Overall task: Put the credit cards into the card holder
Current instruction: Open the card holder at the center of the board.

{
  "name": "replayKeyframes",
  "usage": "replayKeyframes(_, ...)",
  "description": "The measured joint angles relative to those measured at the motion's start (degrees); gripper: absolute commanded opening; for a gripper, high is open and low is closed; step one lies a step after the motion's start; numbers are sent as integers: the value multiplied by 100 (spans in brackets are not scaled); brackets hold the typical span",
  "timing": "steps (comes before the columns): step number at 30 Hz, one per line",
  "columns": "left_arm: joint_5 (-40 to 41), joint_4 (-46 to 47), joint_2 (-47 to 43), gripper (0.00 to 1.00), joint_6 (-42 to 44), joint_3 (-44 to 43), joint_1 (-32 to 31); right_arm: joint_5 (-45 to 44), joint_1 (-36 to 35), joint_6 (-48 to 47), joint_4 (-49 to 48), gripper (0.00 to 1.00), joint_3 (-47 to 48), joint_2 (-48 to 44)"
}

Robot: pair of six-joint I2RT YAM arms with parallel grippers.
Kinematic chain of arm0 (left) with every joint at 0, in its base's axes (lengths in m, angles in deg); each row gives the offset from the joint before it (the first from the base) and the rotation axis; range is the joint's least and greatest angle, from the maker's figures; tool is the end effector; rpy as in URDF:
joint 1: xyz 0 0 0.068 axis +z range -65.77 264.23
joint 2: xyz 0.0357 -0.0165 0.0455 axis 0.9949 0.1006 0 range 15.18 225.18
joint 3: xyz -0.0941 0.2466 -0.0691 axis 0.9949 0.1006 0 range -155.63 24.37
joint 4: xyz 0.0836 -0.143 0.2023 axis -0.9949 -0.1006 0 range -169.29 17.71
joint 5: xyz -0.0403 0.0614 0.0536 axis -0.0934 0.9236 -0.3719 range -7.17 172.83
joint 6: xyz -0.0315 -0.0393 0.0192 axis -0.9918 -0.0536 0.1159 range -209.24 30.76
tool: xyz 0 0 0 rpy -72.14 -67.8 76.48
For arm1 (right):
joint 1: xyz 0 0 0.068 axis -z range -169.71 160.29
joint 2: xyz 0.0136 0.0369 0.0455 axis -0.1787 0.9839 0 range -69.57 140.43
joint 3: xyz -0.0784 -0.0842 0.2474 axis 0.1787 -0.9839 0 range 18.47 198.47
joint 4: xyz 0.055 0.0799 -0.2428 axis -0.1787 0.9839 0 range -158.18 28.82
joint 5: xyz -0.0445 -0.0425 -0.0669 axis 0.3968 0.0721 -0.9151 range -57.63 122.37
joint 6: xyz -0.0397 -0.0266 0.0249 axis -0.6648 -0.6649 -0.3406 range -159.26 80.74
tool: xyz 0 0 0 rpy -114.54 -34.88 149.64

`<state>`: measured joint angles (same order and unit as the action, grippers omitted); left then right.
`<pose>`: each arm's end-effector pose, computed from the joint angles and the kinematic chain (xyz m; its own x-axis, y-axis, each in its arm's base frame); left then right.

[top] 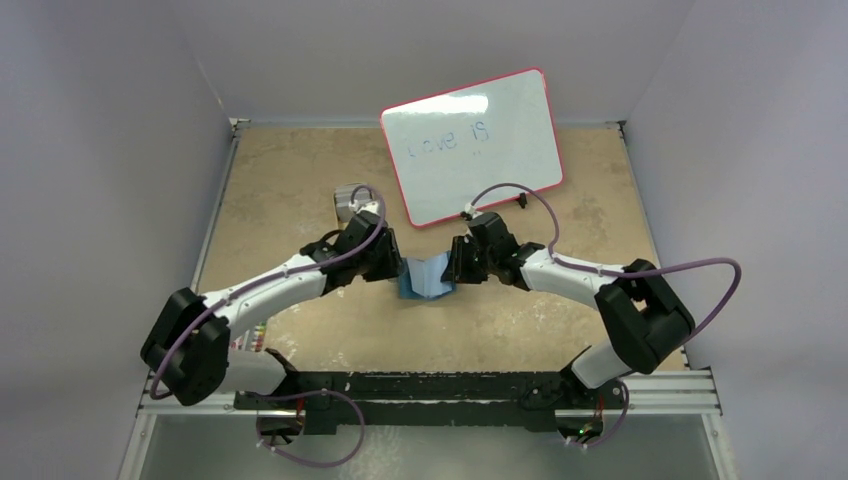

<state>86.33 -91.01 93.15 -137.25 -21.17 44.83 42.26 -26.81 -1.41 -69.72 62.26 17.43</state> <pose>0.2121 -0.1715 0.2058 -0.8515 -0.2607 -0.4550 -0.0434 0.8997 -0.4343 0.2414 0.1902 0.1807 -0.8461 0.1180 -0.5199 -0.2248 0.8053 0.5486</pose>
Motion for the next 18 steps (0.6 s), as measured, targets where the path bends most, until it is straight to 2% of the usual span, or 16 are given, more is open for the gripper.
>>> replayKeyframes(5, -35, 164, -256, 42, -66, -190, 0, 11, 0, -63, -7, 37, 0, 0)
replayKeyframes(13, -114, 216, 348, 44, 15, -181, 0, 7, 0, -105, -4, 46, 2, 0)
replayKeyframes(18, -46, 175, 647, 35, 114, -166, 0, -146, 0, -136, 225, 51, 90, -20)
